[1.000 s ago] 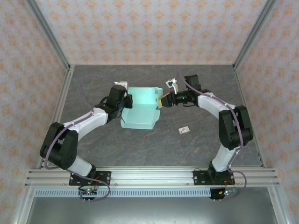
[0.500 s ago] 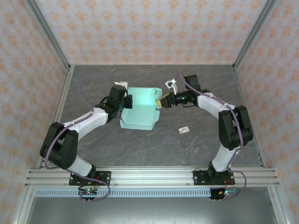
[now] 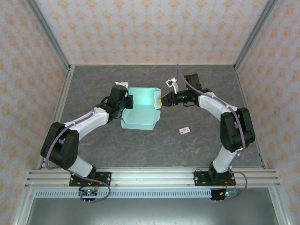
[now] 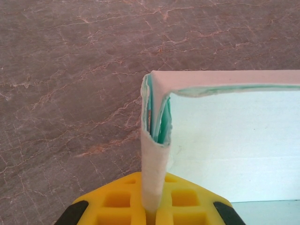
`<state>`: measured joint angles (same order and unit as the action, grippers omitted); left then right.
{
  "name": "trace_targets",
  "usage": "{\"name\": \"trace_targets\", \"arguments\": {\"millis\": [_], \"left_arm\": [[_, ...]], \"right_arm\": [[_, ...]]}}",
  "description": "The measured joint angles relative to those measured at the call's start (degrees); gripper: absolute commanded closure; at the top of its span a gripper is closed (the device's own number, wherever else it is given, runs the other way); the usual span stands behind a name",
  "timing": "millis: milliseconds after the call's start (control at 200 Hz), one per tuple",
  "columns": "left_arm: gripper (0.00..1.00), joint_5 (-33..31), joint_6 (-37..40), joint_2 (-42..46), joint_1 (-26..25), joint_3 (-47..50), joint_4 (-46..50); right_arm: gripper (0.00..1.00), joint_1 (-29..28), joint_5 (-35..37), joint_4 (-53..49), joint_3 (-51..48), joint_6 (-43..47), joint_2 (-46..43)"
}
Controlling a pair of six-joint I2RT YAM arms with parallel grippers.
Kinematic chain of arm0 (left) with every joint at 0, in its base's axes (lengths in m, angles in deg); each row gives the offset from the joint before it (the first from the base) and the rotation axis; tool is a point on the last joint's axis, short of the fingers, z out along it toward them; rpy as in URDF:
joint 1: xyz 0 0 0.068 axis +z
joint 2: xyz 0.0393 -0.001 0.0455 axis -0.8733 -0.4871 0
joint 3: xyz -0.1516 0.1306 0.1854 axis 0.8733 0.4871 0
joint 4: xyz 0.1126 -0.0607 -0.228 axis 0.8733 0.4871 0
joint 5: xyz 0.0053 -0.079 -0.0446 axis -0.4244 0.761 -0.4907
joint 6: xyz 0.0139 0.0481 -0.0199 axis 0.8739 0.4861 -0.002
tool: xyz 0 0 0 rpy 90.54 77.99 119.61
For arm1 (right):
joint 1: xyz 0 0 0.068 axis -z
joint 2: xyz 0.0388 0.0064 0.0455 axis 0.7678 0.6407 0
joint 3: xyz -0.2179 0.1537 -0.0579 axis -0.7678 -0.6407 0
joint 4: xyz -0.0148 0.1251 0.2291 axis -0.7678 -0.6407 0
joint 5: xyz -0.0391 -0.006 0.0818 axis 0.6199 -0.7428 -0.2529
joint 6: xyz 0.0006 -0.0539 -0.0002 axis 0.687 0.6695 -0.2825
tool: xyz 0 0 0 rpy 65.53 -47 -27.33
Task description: Fold the paper box
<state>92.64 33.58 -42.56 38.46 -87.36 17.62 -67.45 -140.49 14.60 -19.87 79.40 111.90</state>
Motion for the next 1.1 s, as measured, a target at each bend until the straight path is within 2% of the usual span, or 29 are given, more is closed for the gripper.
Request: {"name": "trace_targets", "arguments": {"millis": [350,731,1101], "left_arm": [[1.0,-0.02,0.0,0.24,-0.02,0.0,0.04],[1.0,-0.15,-0.15,1.6,-0.09,0.0,0.52],[1.0,-0.2,-0.15,2.08,-0.13,0.0,1.03]], "right_arm": [[0.66,-1.11,8.41,2.75,0.0,-2.86,0.0],[0.61,-3.02,11.58,6.95,0.0,-5.55,0.0],[0.64,-7.21,25.57,8.57,-0.44,-6.95,-0.39]]}}
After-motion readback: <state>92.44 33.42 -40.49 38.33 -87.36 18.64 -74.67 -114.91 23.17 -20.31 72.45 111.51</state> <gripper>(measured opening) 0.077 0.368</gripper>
